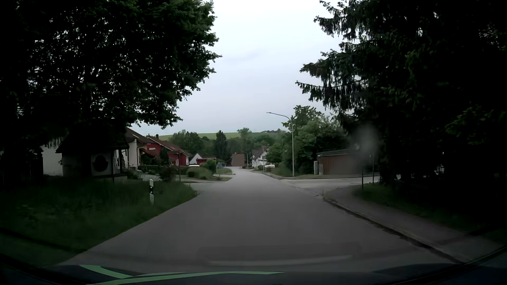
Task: Follow the waypoints while adhering to traffic rules and regulations
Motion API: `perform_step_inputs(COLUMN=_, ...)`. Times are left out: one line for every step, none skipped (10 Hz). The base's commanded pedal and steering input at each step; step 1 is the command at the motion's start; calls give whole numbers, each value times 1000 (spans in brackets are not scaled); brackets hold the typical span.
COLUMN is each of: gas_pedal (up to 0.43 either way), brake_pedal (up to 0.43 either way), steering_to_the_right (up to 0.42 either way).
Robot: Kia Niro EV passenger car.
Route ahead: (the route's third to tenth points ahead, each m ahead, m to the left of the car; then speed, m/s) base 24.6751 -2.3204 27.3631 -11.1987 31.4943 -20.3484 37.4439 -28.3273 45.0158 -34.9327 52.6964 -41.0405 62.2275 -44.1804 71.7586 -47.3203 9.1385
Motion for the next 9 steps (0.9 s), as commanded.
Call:
perform_step_inputs(gas_pedal=0, brake_pedal=244, steering_to_the_right=4)
perform_step_inputs(gas_pedal=0, brake_pedal=244, steering_to_the_right=7)
perform_step_inputs(gas_pedal=0, brake_pedal=244, steering_to_the_right=12)
perform_step_inputs(gas_pedal=0, brake_pedal=250, steering_to_the_right=17)
perform_step_inputs(gas_pedal=0, brake_pedal=250, steering_to_the_right=20)
perform_step_inputs(gas_pedal=0, brake_pedal=250, steering_to_the_right=20)
perform_step_inputs(gas_pedal=0, brake_pedal=256, steering_to_the_right=25)
perform_step_inputs(gas_pedal=0, brake_pedal=256, steering_to_the_right=34)
perform_step_inputs(gas_pedal=0, brake_pedal=250, steering_to_the_right=49)
